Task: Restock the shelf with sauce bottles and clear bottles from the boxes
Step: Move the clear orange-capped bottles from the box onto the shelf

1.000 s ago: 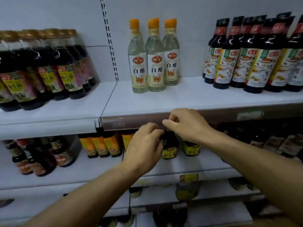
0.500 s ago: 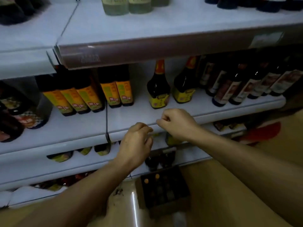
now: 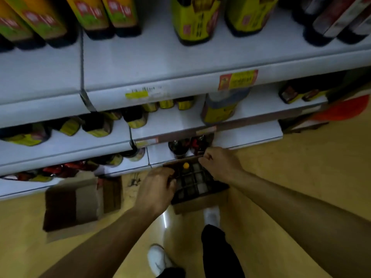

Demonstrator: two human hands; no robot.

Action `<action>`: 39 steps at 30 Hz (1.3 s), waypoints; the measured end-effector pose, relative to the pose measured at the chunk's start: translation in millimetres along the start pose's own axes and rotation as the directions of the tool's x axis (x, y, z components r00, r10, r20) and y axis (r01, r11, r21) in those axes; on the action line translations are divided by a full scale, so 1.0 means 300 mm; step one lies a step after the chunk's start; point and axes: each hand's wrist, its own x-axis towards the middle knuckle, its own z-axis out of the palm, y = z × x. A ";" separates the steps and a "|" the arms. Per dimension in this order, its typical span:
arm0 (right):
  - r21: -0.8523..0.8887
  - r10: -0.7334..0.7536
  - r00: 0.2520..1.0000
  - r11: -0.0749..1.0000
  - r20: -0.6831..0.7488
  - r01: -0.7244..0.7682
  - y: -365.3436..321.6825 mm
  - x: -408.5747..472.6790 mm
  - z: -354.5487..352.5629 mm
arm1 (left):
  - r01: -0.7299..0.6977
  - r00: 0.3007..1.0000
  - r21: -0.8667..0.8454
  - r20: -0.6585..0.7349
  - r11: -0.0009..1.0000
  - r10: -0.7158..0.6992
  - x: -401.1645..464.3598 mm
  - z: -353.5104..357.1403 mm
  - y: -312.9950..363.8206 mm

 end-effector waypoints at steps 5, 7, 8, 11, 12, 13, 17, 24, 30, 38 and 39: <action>0.025 0.068 0.997 0.997 0.040 -0.069 0.151 0.112 0.194 | 0.117 0.993 -0.053 0.027 0.992 -0.116 0.065 0.206 -0.127; 0.024 0.088 0.993 0.996 0.081 -0.090 0.204 0.172 0.280 | 0.153 0.988 -0.098 0.035 0.983 -0.150 0.106 0.290 -0.177; 0.026 0.092 0.991 0.995 0.094 -0.095 0.232 0.208 0.329 | 0.166 0.986 -0.113 0.035 0.980 -0.163 0.127 0.337 -0.205; -0.033 0.109 0.987 0.994 0.118 -0.106 0.328 0.319 0.474 | 0.187 0.982 -0.136 0.063 0.973 -0.180 0.192 0.473 -0.298; -0.063 0.111 0.986 0.993 0.122 -0.104 0.357 0.355 0.516 | 0.195 0.980 -0.141 0.074 0.971 -0.186 0.218 0.512 -0.327; -0.089 0.113 0.985 0.991 0.129 -0.102 0.389 0.390 0.564 | 0.200 0.978 -0.140 0.087 0.970 -0.189 0.243 0.559 -0.363; -0.198 0.092 0.989 0.978 0.116 -0.068 0.479 0.500 0.704 | 0.233 0.968 -0.112 0.120 0.966 -0.219 0.338 0.703 -0.480; -0.313 -0.099 0.992 0.943 0.073 0.117 0.550 0.723 0.795 | 0.217 0.963 -0.084 0.183 0.972 -0.199 0.419 0.864 -0.596; -0.509 -0.264 0.947 0.799 0.181 0.320 0.554 0.841 0.874 | 0.240 0.963 -0.152 0.160 0.959 -0.216 0.473 0.921 -0.593; -0.697 -0.182 0.939 0.632 0.291 0.338 0.571 0.867 0.940 | 0.284 0.954 -0.239 0.172 0.929 -0.247 0.504 0.927 -0.560; -0.698 -0.192 0.934 0.624 0.300 0.352 0.576 0.872 0.938 | 0.281 0.954 -0.240 0.178 0.929 -0.243 0.501 0.925 -0.556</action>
